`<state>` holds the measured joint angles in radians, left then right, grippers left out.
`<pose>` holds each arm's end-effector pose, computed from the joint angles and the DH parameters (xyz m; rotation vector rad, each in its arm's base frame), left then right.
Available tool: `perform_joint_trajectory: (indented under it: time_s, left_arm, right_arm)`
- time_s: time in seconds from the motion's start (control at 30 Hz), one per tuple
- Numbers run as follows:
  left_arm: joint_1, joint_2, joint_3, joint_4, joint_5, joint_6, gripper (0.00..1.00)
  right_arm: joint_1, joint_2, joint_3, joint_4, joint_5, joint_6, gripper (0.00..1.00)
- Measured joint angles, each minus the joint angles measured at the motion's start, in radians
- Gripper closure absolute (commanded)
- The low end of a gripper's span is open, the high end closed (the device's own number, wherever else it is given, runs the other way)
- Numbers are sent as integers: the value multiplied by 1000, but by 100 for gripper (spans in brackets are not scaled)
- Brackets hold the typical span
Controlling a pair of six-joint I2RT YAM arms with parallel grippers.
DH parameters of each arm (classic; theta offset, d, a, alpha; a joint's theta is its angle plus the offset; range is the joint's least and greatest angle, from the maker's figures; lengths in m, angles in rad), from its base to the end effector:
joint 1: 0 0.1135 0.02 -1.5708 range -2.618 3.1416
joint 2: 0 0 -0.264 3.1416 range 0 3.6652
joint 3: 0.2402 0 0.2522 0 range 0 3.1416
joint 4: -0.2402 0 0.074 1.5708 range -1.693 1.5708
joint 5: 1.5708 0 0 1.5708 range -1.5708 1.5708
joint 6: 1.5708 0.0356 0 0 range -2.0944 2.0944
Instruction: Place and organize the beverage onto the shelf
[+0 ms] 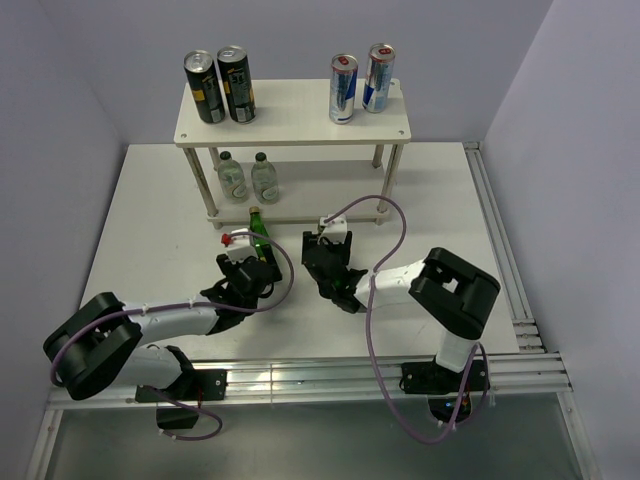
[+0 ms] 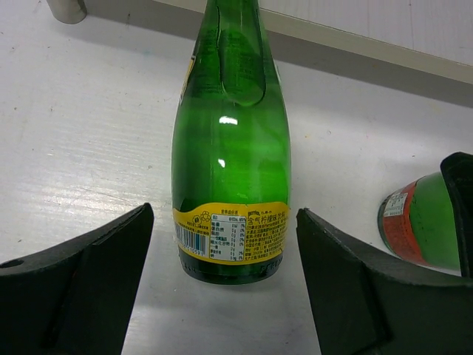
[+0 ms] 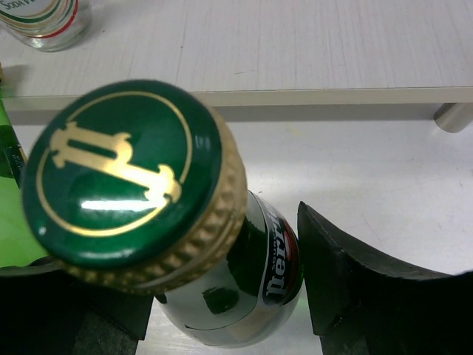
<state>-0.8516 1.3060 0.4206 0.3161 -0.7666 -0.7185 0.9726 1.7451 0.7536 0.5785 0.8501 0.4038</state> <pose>0.1743 -0.1615 0.1629 -0.2964 1.9524 -0.1959 0.2132 0.2654 0.1622 0.0060 1.8404 0.1156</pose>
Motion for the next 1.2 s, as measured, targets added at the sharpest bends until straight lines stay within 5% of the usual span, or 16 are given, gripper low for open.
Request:
perform_joint_trajectory:
  time_s: [0.47,1.2]
  left_arm:
    - [2,-15,-19,8,0,0,17]
    - [2,-35,-35,15,0,0,18]
  right_arm:
    - [-25,-103,19,-179,11,-40,100]
    - [-338,-49,360,-217,-64,-113,100]
